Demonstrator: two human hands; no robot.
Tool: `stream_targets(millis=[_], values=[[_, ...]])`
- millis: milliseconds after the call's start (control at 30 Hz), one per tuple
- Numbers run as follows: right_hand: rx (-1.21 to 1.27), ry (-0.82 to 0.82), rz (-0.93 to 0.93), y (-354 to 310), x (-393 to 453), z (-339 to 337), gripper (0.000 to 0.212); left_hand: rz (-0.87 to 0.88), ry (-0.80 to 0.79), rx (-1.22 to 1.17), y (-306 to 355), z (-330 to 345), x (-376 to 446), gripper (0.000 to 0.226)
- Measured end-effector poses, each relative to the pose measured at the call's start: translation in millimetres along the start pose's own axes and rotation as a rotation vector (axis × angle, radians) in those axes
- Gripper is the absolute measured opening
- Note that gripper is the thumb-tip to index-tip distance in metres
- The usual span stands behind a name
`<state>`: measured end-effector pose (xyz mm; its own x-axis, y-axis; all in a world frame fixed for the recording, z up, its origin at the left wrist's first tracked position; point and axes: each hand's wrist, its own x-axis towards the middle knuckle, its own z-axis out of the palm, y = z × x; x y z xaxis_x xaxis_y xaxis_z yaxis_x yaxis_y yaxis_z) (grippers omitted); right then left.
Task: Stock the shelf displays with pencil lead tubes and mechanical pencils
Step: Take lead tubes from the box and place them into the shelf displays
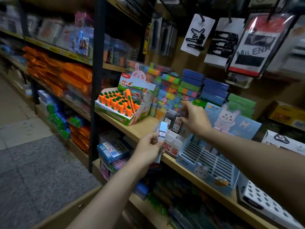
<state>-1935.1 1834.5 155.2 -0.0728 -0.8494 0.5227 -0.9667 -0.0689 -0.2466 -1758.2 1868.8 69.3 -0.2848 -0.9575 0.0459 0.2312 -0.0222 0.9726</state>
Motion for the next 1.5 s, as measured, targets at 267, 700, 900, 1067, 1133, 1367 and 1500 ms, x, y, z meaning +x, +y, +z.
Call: stream_targets(millis=[267, 700, 900, 1067, 1133, 1367, 1500], values=[[-0.289, -0.023, -0.097, 1.1, -8.8, 12.5, 0.021, -0.03, 0.002, 0.061, -14.6, -1.9, -1.1, 0.02], [0.433, -0.181, 0.1, -1.1, -100.7, -63.0, 0.017, 0.217, -0.16, 0.211, -16.4, 43.9, -28.7, 0.015], [0.031, 0.126, 0.075, 45.4, -104.3, -145.5, 0.021, 0.569, -0.308, 0.782, -28.7, 62.5, -45.7, 0.044], [-0.111, 0.187, 0.098, 75.8, -107.7, -152.8, 0.02, 0.654, -0.314, 1.164, -59.6, 62.3, -48.9, 0.055], [-0.131, 0.177, 0.096, 83.7, -106.7, -143.2, 0.02, 0.675, -0.296, 1.212, -66.1, 61.4, -48.8, 0.057], [-0.268, 0.057, 0.086, 95.4, -97.9, -120.1, 0.021, 0.727, -0.274, 1.232, -65.6, 55.1, -44.6, 0.059], [-0.299, 0.049, 0.063, 94.0, -101.6, -111.0, 0.021, 0.719, -0.277, 1.208, -68.1, 55.3, -44.0, 0.059]])
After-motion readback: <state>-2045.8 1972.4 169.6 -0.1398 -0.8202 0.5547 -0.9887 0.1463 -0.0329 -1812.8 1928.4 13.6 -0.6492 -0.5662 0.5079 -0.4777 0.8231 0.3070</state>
